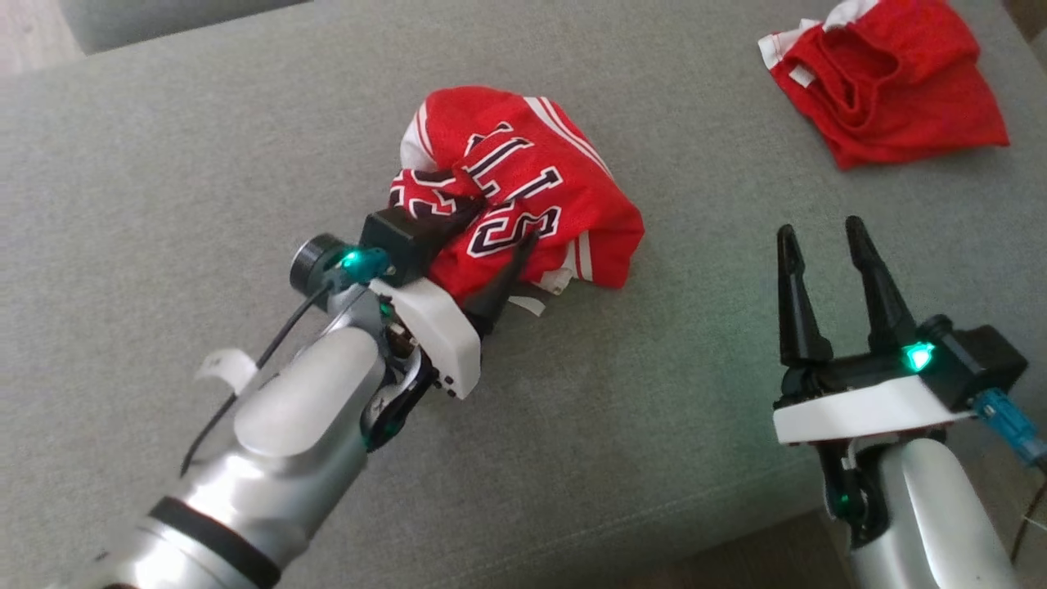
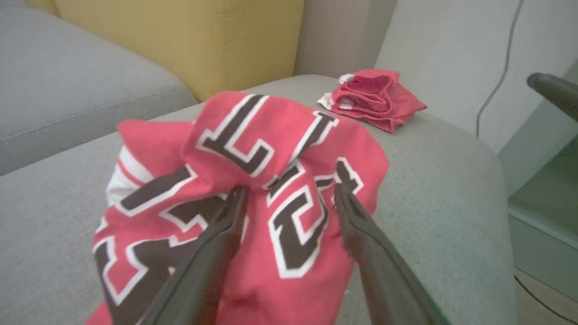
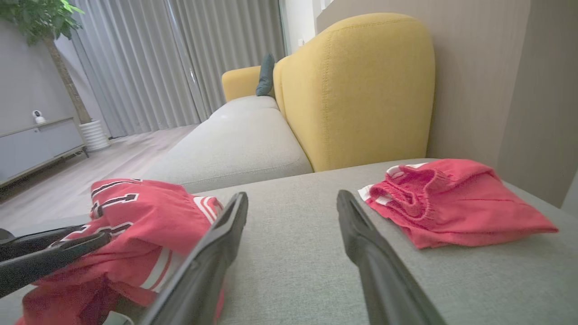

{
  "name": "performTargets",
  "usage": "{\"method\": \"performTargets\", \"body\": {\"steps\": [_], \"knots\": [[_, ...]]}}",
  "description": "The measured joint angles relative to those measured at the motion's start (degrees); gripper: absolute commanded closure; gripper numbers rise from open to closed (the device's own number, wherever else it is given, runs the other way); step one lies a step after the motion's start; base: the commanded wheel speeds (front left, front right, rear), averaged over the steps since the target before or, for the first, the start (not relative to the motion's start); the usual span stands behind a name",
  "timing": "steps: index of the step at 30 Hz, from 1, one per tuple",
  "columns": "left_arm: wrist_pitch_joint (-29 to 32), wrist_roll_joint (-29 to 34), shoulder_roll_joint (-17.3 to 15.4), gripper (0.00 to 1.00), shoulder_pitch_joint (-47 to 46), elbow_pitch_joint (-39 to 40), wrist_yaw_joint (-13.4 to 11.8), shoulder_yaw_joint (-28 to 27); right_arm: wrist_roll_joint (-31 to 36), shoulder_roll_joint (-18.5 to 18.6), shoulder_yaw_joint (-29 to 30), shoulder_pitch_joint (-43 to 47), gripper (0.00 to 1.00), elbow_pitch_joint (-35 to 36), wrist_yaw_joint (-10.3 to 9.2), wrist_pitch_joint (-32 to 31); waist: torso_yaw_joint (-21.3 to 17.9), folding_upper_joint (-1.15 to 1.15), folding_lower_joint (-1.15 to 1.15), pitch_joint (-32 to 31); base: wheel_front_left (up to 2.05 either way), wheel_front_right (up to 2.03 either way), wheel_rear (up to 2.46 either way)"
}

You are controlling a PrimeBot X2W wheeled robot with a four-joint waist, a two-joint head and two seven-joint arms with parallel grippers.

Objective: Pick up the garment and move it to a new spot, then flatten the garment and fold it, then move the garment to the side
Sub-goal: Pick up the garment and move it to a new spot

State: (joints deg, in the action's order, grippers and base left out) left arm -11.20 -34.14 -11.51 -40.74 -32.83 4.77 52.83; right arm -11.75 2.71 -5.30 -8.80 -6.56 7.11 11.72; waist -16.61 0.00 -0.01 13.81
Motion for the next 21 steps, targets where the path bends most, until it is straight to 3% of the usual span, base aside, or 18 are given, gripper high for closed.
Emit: {"method": "performTargets", "body": {"steps": [11,21], "knots": [[-3.1,-0.7,0.8,0.0,4.4,2.0,-3.9,-5.9,0.0,0.0,0.1,0.2,0.0,-1.4,0.0,0.3,4.7,0.0,0.0,-4.3,0.0,0.0,0.0],[-3.1,-0.6,-1.1,0.0,21.3,13.7,-10.5,-18.4,0.3,0.0,1.3,3.8,0.0,-3.5,0.0,0.7,10.5,0.0,0.0,-11.3,0.0,0.0,0.0]]}}
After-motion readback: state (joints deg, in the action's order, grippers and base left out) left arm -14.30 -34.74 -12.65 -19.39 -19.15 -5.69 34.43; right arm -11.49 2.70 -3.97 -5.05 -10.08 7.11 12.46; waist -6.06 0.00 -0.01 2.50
